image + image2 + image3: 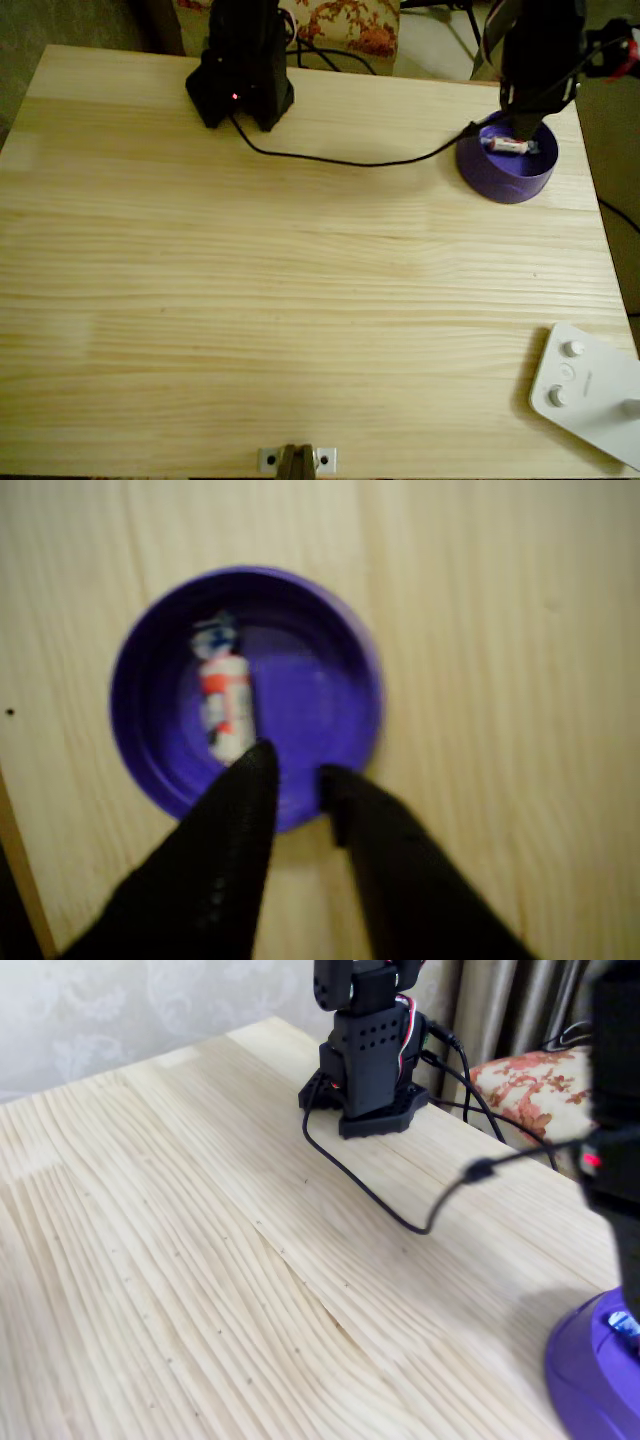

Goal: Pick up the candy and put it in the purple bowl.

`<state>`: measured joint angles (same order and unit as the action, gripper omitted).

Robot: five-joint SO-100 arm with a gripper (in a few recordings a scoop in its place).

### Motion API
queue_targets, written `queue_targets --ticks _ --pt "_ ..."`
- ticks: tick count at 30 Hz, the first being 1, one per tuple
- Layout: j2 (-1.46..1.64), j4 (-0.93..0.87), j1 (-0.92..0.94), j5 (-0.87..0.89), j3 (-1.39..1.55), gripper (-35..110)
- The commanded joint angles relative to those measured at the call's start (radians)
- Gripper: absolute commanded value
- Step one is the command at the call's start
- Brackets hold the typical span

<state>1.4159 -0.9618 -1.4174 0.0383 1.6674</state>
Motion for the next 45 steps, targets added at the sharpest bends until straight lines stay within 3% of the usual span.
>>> queue_targets --ticks 1,7,14,26,39,45 --pt "0.253 -0.005 0.035 -0.002 0.028 0" --pt "0.4 0.023 0.129 -0.002 0.144 0" --pt "0.718 0.219 0.356 -0.115 0.483 0" --pt "1.054 0.221 0.782 -0.006 0.815 0" --pt "1.528 0.172 1.091 0.012 1.209 0" --pt "1.698 0.153 1.146 0.009 1.336 0"
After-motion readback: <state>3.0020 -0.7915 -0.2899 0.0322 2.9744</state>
